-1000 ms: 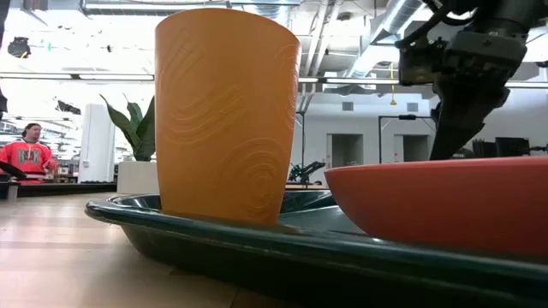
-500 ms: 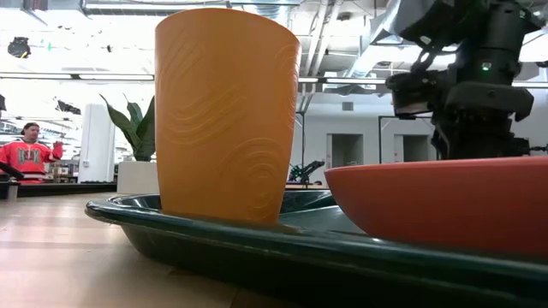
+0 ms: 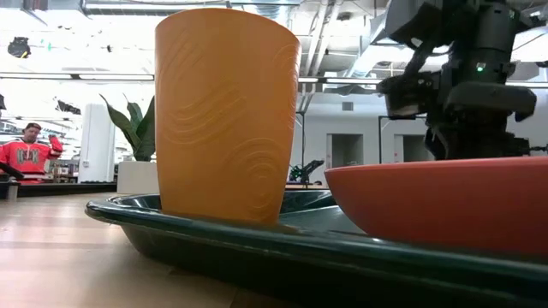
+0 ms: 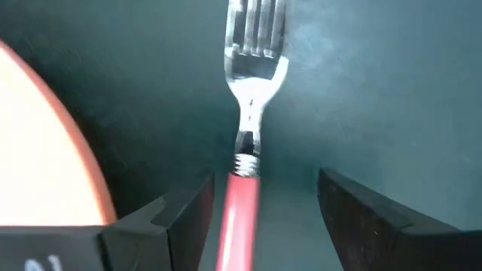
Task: Pick and place plate/cup/fork/spoon on tray
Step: Put the pink fork on the black serving tray at the top right of the orange plate
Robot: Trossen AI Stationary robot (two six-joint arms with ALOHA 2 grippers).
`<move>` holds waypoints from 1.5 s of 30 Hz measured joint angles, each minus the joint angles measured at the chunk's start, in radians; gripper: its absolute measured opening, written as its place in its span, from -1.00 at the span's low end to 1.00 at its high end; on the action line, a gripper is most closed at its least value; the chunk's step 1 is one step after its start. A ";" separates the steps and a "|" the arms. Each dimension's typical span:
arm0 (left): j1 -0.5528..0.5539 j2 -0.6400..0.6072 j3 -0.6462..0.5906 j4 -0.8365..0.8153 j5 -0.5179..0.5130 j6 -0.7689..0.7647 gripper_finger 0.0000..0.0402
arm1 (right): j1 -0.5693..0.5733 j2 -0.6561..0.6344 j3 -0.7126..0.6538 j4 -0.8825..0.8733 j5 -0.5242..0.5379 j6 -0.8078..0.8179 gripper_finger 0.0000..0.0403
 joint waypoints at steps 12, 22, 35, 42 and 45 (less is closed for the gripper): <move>0.000 0.000 0.000 -0.016 -0.004 -0.052 -0.29 | -0.001 0.043 0.001 0.001 -0.019 -0.027 0.12; 0.000 0.000 0.000 -0.015 -0.009 -0.052 -0.29 | -0.036 0.037 0.001 -0.042 -0.022 -0.016 -0.62; 0.000 0.000 0.000 -0.014 -0.009 -0.052 -0.29 | -0.003 -0.023 -0.003 -0.147 -0.004 0.193 -0.81; 0.000 0.000 0.000 -0.014 -0.009 -0.052 -0.29 | 0.064 -0.026 -0.003 -0.188 -0.001 0.329 -0.81; 0.000 0.000 0.000 -0.014 -0.009 -0.052 -0.29 | 0.103 -0.027 -0.005 -0.191 0.000 0.378 -0.80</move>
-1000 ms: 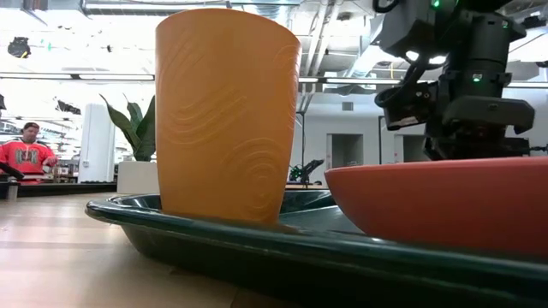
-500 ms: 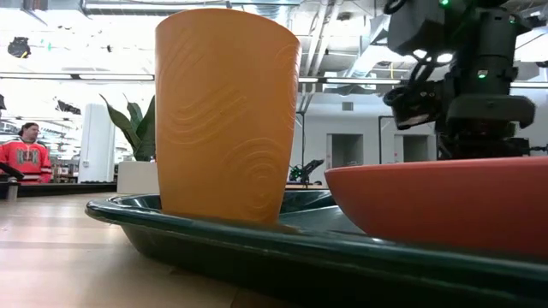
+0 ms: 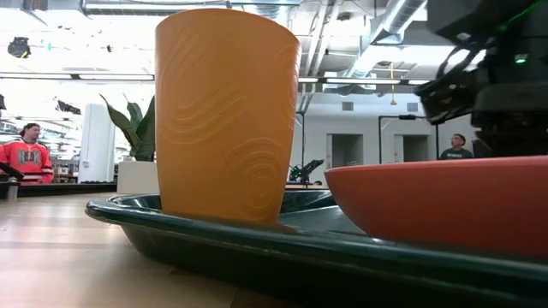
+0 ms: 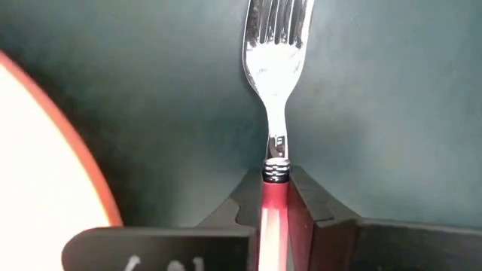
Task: Pick and place plate/cup/fork/spoon on tray
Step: Put the pink fork on the black serving tray at the top right of the orange plate
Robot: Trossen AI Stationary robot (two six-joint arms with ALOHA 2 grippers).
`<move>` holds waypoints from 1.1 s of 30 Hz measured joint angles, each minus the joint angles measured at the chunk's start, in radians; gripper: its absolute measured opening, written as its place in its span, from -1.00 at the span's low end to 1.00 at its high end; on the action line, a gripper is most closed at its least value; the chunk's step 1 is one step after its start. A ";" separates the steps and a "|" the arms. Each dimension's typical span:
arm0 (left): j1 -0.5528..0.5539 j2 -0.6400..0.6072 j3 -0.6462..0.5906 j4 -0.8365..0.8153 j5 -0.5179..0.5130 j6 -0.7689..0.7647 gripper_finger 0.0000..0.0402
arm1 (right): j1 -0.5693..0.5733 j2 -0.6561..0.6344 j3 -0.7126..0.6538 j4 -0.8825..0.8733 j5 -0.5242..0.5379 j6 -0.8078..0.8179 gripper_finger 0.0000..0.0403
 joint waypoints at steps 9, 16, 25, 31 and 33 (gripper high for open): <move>0.000 0.000 0.000 0.000 0.000 0.000 -0.29 | 0.095 -0.001 -0.036 -0.033 0.000 0.137 -0.79; 0.000 0.000 0.000 0.000 0.000 0.000 -0.29 | 0.130 -0.002 -0.043 -0.026 0.008 0.099 -0.75; 0.000 0.000 0.000 -0.004 0.000 0.000 -0.29 | 0.125 -0.002 -0.044 0.037 0.008 0.070 -0.57; 0.000 0.000 0.000 -0.033 0.000 0.000 -0.29 | 0.124 -0.002 -0.044 0.035 0.006 0.068 -0.38; 0.000 0.000 0.000 -0.036 0.000 0.000 -0.29 | 0.118 -0.002 -0.044 0.033 0.004 0.072 -0.32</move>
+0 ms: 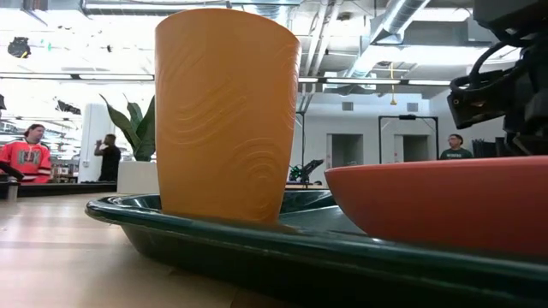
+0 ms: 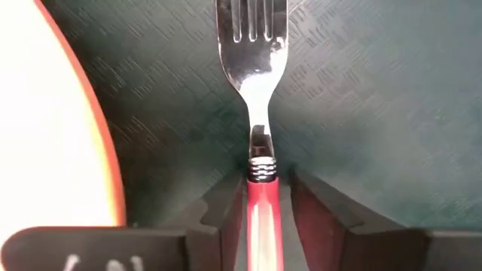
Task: Pick and place plate/cup/fork/spoon on tray
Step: Put the pink fork on the black serving tray at the top right of the orange plate, then put the yellow spoon on the black serving tray at the top of the pink fork
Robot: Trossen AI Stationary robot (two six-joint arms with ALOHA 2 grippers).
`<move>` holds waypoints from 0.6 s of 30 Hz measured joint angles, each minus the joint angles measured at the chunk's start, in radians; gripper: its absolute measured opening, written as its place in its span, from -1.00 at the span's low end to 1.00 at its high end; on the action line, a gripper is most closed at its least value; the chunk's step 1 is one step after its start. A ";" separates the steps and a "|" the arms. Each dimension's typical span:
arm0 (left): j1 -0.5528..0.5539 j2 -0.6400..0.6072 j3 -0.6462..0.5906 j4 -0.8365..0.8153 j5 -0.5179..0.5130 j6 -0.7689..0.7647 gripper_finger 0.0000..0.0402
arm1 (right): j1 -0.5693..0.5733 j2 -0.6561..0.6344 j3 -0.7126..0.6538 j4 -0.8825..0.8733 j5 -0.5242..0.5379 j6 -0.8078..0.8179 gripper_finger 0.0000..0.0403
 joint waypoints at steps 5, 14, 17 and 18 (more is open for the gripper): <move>0.000 0.000 0.000 -0.023 0.000 0.004 -0.29 | -0.001 0.000 0.000 -0.001 -0.002 0.025 -0.20; 0.000 0.000 0.000 -0.046 0.000 -0.001 -0.29 | 0.000 0.000 0.000 0.005 -0.006 0.030 -0.10; 0.000 0.000 0.000 -0.052 0.006 -0.002 -0.29 | 0.000 -0.006 0.000 0.009 -0.018 0.030 -0.08; 0.000 0.000 0.000 -0.051 0.007 -0.002 -0.29 | 0.000 -0.014 0.000 0.010 -0.022 0.029 -0.08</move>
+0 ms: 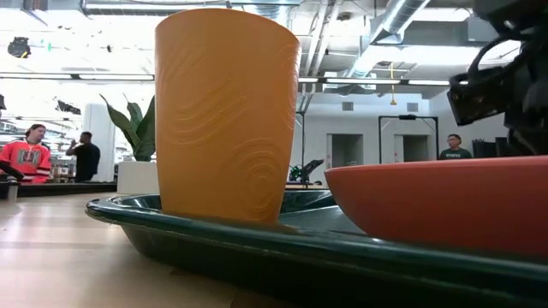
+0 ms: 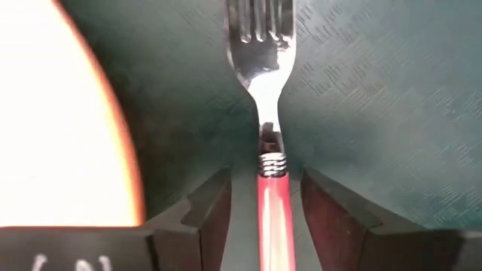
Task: Pick and place plate/cup/fork/spoon on tray
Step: Put the yellow spoon on the black serving tray at the top of the pink fork
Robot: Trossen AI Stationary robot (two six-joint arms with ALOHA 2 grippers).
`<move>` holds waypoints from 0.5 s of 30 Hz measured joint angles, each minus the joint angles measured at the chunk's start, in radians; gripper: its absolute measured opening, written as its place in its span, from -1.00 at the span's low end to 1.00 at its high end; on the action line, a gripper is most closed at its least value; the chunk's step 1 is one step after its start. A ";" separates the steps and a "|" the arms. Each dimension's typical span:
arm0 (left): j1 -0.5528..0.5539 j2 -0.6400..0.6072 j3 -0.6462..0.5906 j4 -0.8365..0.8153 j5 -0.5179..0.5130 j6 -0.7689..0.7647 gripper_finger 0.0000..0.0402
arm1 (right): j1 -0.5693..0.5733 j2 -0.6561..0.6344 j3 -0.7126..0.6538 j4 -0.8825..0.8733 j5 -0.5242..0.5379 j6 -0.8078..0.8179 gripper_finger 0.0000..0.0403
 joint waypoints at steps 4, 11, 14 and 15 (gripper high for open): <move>0.000 0.000 0.000 0.014 0.000 -0.001 -0.29 | -0.007 -0.057 0.000 0.000 0.000 -0.008 -0.06; 0.000 0.000 0.000 0.048 0.001 -0.021 -0.29 | -0.044 -0.202 0.000 0.000 0.019 -0.053 -0.06; 0.000 0.000 0.000 0.048 0.022 -0.026 -0.29 | -0.068 -0.264 0.000 -0.001 0.020 -0.081 -0.06; -0.001 0.000 0.000 0.047 0.042 -0.028 -0.29 | -0.076 -0.283 0.000 0.000 0.020 -0.089 -0.06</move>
